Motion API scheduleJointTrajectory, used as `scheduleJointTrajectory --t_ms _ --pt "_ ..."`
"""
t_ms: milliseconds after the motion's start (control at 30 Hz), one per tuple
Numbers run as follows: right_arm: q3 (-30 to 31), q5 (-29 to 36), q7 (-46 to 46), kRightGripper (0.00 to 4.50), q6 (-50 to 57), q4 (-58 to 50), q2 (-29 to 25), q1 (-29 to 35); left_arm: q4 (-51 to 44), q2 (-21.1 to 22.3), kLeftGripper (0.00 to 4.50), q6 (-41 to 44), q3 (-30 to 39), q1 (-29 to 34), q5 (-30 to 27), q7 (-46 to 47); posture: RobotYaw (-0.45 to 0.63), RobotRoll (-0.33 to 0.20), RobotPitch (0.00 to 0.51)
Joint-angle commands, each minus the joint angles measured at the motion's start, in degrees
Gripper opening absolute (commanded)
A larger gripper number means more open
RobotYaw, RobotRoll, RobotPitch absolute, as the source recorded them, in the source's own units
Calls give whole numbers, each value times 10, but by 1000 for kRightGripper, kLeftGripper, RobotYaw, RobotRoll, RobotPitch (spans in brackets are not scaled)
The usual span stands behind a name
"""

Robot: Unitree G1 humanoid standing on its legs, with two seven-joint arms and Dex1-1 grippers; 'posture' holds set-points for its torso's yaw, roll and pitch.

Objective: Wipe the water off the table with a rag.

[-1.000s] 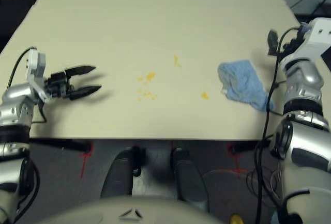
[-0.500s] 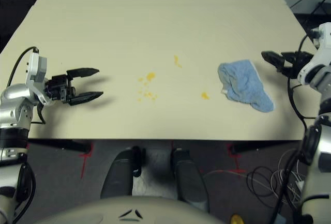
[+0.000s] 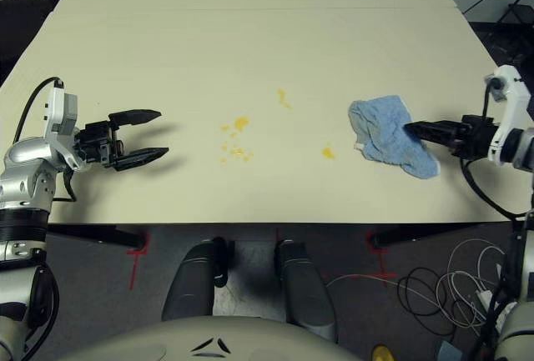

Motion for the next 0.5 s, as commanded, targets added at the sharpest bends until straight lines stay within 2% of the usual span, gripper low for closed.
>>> scheduleJointTrajectory --t_ms 33,333,500 --pt "13 -6 -20 4477 -2 -4 23 1 5 1 4500 -2 -11 -6 3 3 159 0 196" --pt "40 -20 -46 4477 -4 -16 81 -4 10 3 4500 -4 -14 -14 5 8 164 0 197" --pt "65 -41 -56 4477 -14 -34 92 15 11 3 4500 -5 -15 -14 5 10 164 0 198"
